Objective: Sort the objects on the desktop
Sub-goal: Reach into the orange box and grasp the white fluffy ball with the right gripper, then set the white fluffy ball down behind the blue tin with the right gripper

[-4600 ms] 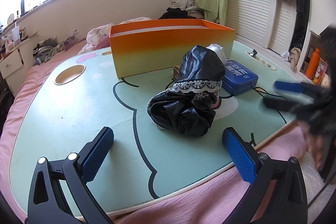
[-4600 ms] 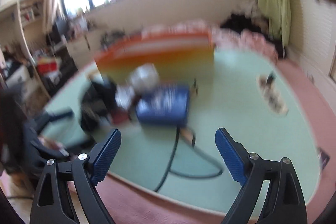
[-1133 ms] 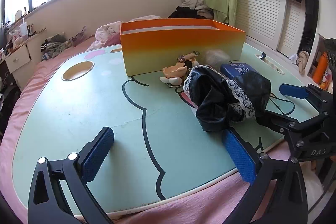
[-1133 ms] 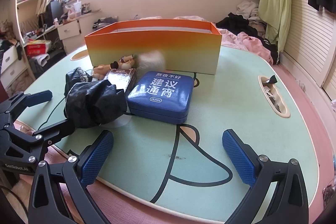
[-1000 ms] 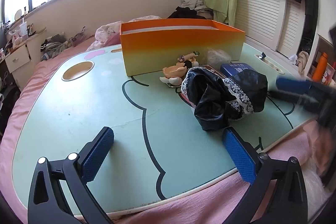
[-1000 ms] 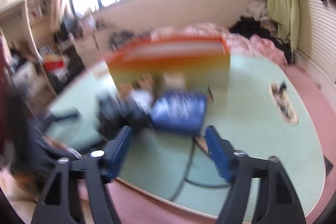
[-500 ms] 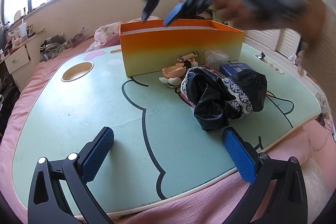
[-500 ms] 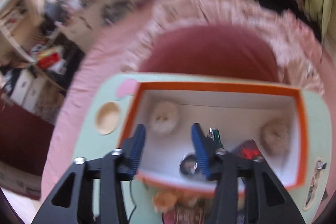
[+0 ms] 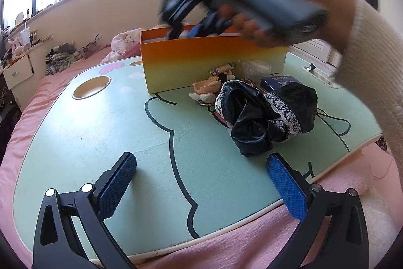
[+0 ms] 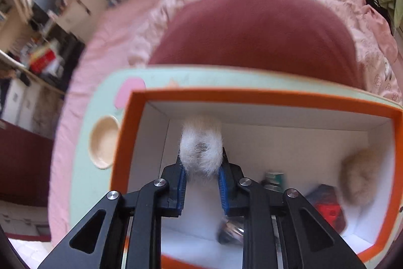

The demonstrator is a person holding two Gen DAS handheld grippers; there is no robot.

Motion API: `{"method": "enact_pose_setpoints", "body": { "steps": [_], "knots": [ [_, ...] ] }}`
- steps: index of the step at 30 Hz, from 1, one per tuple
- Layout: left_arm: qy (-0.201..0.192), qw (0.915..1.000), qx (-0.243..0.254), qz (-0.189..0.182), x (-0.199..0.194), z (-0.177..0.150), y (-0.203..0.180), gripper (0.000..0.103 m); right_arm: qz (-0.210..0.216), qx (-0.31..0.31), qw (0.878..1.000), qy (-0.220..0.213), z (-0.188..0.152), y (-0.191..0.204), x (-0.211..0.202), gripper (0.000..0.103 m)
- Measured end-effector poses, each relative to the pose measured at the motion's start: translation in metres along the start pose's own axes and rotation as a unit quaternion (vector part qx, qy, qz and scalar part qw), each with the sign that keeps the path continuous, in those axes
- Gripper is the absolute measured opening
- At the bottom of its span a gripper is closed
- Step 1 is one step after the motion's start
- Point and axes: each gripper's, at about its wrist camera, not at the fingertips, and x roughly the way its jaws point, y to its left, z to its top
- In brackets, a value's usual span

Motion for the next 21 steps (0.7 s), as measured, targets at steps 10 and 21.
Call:
{"method": "enact_pose_setpoints", "body": {
  "steps": [10, 21],
  "knots": [
    [0.004, 1.0000, 0.000, 0.004, 0.001, 0.000, -0.002, 0.103, -0.037, -0.047, 0.991, -0.119, -0.135, -0.063, -0.106, 0.021],
    [0.004, 1.0000, -0.002, 0.004, 0.002, 0.001, -0.001, 0.103, -0.023, 0.007, 0.980, -0.196, -0.154, -0.069, -0.078, 0.050]
  ]
}}
